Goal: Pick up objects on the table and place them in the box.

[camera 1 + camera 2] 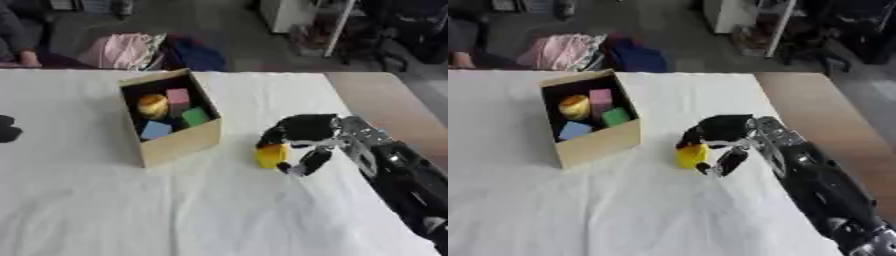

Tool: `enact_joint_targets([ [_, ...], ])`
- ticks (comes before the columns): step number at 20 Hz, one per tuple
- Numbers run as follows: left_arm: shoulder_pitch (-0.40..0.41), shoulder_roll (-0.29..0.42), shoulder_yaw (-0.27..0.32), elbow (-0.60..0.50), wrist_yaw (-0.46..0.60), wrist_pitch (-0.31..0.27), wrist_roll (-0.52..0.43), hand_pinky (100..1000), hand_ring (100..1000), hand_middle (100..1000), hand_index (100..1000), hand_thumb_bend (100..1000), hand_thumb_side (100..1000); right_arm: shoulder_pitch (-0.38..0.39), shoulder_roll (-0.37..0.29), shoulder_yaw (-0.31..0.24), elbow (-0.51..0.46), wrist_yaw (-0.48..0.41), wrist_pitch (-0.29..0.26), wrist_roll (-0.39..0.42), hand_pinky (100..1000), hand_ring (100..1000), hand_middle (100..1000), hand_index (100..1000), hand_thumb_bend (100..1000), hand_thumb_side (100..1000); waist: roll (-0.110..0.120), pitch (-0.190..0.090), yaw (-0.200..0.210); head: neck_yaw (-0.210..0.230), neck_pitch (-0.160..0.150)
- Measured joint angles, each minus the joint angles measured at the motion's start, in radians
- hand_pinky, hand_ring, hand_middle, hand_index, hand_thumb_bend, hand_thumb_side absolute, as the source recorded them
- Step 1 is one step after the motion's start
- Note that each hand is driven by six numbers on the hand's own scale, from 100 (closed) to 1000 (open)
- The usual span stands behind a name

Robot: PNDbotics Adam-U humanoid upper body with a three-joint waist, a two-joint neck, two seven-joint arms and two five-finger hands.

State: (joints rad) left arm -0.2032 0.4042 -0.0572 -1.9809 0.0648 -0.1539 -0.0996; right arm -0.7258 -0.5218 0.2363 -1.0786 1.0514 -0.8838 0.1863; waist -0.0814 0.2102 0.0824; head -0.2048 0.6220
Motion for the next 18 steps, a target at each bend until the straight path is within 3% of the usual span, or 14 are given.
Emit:
enact_joint_targets([
  [6,-0.001,0.0,0.0,0.0,0.0,0.0,0.0,781,720,694,878,100,569,-0.075,0.0,-0.031,-0.059,-0.075,0.008,-0.041,802,660,478,680,100,289,0.0,-0.001,0.017,-0.006,-0.001],
  [13,-0.028,-0.001,-0.015,0.0,0.01,-0.001,-0.018,781,720,694,877,100,572,-0.181,0.063,-0.12,-0.006,-0.09,0.089,-0.029,800,669,512,745,100,254,0.0,0.0,0.093,-0.032,-0.018],
  [15,-0.041,-0.002,-0.023,0.0,0.015,0.0,-0.028,781,720,694,877,100,572,-0.199,0.096,-0.146,0.03,-0.056,0.115,-0.038,804,692,567,819,100,249,0.0,0.0,0.115,-0.043,-0.025],
  [18,-0.054,-0.009,-0.033,0.0,0.022,0.001,-0.04,781,719,694,877,100,571,-0.217,0.145,-0.177,0.081,0.015,0.152,-0.07,827,775,773,991,100,256,-0.001,0.001,0.14,-0.056,-0.031],
])
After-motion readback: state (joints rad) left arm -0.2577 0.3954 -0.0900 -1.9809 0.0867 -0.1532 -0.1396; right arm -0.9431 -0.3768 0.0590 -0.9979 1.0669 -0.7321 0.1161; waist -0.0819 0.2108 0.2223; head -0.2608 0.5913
